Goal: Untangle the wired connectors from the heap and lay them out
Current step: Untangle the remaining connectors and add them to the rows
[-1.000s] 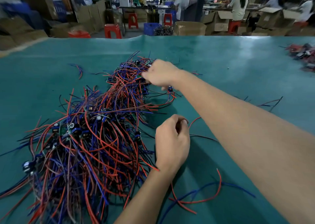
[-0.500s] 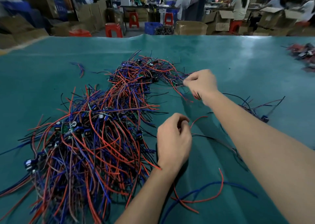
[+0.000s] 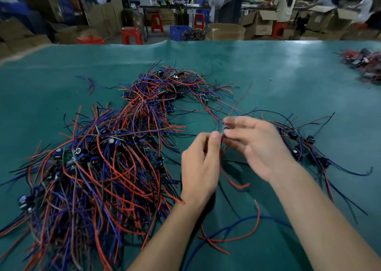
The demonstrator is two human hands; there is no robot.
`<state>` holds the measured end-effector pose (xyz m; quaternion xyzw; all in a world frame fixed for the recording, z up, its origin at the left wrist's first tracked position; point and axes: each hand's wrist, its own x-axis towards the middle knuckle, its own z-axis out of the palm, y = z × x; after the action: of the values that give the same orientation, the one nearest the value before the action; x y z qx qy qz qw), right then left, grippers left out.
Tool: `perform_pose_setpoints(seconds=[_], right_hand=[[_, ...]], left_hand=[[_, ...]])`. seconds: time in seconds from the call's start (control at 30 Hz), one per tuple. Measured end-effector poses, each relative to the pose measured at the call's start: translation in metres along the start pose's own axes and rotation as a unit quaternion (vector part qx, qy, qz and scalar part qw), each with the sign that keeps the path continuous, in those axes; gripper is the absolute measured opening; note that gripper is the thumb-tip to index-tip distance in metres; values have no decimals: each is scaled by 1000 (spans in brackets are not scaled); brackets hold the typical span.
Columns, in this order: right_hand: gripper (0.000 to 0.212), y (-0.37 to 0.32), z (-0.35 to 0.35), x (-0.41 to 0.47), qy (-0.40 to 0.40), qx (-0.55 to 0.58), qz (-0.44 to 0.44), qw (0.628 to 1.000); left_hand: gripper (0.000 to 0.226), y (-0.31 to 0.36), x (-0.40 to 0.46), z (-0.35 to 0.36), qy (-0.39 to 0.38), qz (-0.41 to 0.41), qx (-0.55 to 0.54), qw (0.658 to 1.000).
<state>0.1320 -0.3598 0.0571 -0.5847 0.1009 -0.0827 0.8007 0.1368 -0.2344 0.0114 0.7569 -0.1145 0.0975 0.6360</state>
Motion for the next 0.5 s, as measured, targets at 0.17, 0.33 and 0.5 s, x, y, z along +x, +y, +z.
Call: perform_pose_setpoints(seconds=[0.17, 0.33, 0.5], right_hand=[[35, 7, -4, -1, 10, 29, 38, 999], [26, 7, -5, 1, 14, 40, 42, 998], [11, 11, -8, 3, 12, 16, 59, 998]], left_hand=[[14, -2, 2, 2, -10, -4, -7, 1000], [12, -3, 2, 3, 21, 23, 30, 999], [17, -5, 2, 3, 6, 23, 15, 1000]])
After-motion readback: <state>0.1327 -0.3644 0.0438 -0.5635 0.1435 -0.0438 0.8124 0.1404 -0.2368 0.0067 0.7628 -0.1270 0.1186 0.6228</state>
